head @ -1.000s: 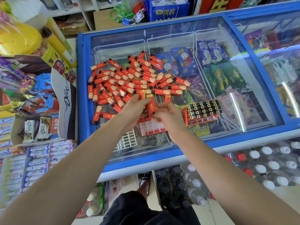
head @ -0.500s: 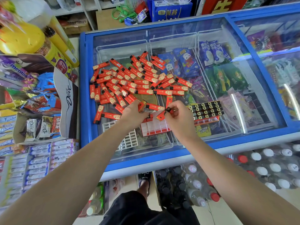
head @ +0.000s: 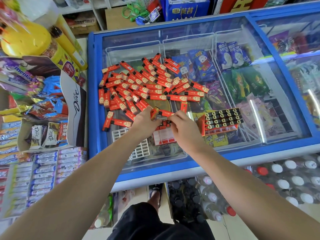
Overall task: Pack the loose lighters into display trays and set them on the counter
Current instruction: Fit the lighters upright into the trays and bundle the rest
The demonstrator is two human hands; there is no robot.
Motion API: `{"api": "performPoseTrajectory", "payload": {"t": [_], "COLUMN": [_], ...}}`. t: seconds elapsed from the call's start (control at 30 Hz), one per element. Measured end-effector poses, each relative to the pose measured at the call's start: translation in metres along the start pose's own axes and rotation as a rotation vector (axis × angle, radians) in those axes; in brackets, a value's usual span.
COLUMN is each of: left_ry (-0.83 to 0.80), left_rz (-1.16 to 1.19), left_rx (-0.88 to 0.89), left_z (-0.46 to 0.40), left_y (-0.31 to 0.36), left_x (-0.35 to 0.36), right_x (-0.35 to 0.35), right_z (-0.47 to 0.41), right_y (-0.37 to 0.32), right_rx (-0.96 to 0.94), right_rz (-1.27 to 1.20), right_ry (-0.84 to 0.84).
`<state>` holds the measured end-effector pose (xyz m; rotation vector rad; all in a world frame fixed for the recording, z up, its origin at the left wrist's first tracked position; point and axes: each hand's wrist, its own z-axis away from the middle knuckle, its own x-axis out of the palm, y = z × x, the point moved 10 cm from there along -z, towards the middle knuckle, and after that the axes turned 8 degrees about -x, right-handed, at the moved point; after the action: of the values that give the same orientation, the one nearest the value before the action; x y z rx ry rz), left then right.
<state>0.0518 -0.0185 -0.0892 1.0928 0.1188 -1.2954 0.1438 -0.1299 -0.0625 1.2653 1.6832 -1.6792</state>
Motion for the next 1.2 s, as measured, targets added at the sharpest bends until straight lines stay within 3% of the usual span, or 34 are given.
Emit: {"api": "performPoseTrajectory", "payload": {"t": [0.8,1.2], "left_ry": [0.017,0.010], "left_rz": [-0.027,0.042], "left_rx": [0.010,0.026], "left_z": [0.005,0.011], "left_y": [0.004,0.017], "left_x": [-0.001,-0.005], "right_x": [-0.005,-0.001], "right_z": [0.008,0.009], "right_y": [-0.002,0.006], "right_rx": [-0.030,0.079], "right_rz": [0.025,0.041], "right_ry": [-0.005,-0.032]}}
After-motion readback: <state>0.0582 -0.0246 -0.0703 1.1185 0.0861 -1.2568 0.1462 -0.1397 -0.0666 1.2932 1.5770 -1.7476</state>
